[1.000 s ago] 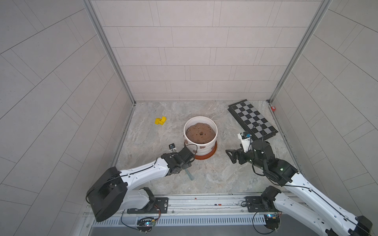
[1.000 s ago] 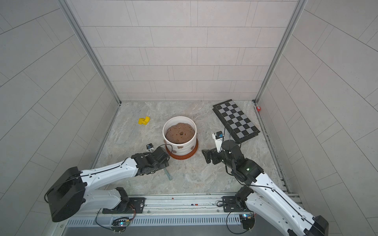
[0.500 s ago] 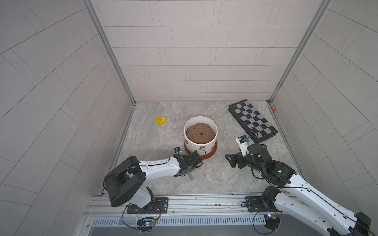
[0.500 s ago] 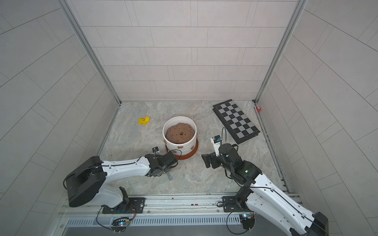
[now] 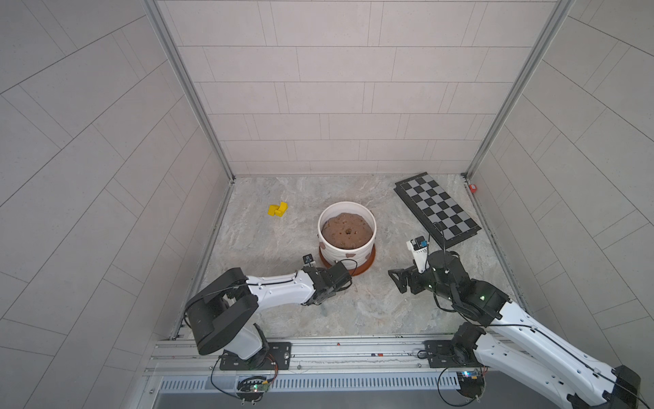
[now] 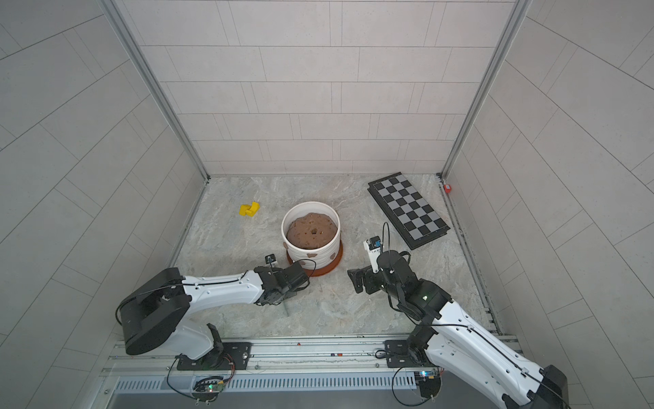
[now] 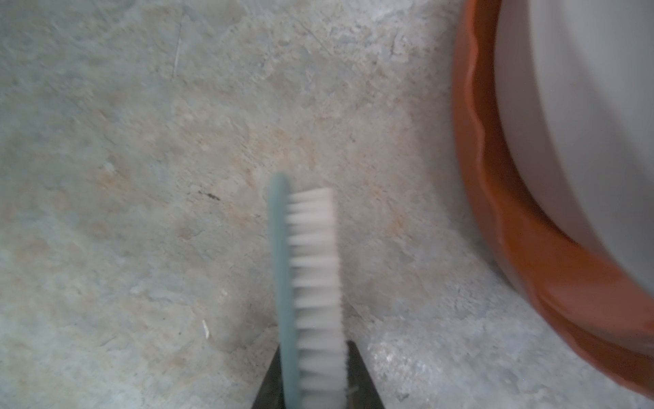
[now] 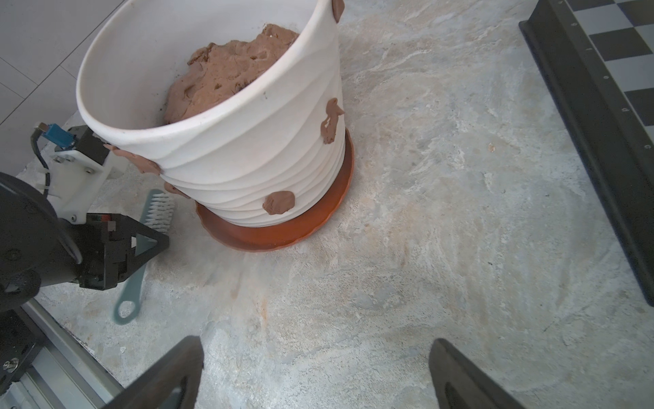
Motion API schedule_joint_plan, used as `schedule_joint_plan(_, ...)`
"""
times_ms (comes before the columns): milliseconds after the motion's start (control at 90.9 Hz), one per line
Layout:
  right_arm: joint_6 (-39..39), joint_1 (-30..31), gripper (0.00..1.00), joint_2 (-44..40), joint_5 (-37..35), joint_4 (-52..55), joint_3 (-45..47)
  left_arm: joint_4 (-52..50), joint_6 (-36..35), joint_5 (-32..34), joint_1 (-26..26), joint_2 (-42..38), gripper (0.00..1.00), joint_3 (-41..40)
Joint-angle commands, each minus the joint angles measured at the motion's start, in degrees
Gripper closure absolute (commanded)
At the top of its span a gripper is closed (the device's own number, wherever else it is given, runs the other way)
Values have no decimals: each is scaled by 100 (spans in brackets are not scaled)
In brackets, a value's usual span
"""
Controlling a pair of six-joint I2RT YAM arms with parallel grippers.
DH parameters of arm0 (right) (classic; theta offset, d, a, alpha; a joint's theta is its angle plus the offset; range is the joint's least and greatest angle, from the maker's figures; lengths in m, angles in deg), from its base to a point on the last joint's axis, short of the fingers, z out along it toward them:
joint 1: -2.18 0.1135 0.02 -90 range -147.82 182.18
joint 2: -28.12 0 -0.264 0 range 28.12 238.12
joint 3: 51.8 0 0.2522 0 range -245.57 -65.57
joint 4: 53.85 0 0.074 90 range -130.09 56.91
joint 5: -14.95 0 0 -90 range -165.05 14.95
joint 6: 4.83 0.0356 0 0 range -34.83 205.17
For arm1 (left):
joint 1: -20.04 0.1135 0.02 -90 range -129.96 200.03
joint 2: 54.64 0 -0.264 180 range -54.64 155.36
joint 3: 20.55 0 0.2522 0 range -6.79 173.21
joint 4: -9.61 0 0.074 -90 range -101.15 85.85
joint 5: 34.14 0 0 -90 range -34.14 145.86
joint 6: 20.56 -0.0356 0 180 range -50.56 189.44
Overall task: Scrub the dried mud off the ceramic pot
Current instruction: Pick up the brush from the center of the board.
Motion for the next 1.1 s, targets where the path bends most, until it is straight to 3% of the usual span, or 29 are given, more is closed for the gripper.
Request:
schedule_joint_plan(0,108,62,0,-94,9,-49,75,51,3,-189,-7,150,85,-35)
schedule_joint_plan(220,174,164,0,-94,50,-135,104,-26,0,-175,-1,9,99,-76)
schedule_joint_plan(781,377,440,0,-147,323,-396,110,-982,-319,243,50,-1421,100,93)
schedule_joint_plan(935,377,795,0,-115,292,-551,9,-1388,-408,374,68,-1925,100,352)
schedule_joint_plan(1090,328,1512,0,47,-432,-746,-220,-1775,-456,666,79,-2546,100,573)
